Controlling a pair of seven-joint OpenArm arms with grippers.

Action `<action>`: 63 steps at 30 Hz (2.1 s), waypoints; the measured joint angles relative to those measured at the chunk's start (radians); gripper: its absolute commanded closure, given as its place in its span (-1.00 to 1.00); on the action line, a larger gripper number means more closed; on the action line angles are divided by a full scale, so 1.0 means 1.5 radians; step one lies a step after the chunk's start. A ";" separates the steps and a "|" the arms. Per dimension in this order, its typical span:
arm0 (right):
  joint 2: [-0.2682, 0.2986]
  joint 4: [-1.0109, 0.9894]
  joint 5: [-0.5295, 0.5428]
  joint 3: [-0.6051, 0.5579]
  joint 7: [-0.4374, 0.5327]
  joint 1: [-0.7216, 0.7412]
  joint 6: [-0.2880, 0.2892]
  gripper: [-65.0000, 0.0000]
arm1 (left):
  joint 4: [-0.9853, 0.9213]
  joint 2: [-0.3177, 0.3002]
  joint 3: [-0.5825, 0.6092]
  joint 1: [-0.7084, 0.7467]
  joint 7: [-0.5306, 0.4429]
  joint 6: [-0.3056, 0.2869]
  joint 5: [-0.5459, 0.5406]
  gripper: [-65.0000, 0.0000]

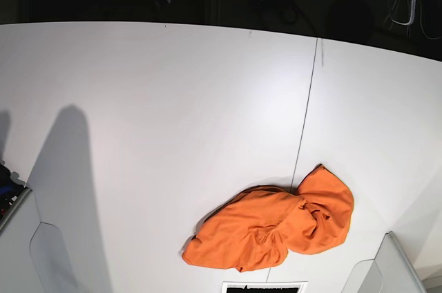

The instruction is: Layout the t-shirt on the table in an organized manner, then fold the t-shirt properly

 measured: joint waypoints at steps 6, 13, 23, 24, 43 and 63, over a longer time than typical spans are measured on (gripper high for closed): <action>0.000 0.000 0.000 0.000 0.000 0.000 0.002 0.85 | 0.000 0.000 0.000 0.000 0.000 0.000 0.000 0.65; 0.000 0.000 0.000 0.000 0.000 0.000 0.002 0.85 | 0.000 0.000 0.000 0.000 0.000 0.000 0.000 0.65; 0.000 0.000 0.000 0.000 0.000 0.000 0.002 0.85 | 0.000 0.000 0.000 0.000 0.000 0.000 0.000 0.65; 0.000 0.000 0.000 0.000 0.000 0.000 0.002 0.85 | 0.000 0.000 0.000 0.000 0.000 0.000 0.000 0.65; 0.000 0.000 0.000 0.000 0.000 0.000 0.002 0.85 | 0.000 0.000 0.000 0.000 0.000 0.000 0.000 0.65; 0.035 0.101 -0.003 -0.001 0.128 -0.156 0.009 0.85 | 0.123 -0.014 -0.001 0.178 -0.136 -0.008 0.007 0.65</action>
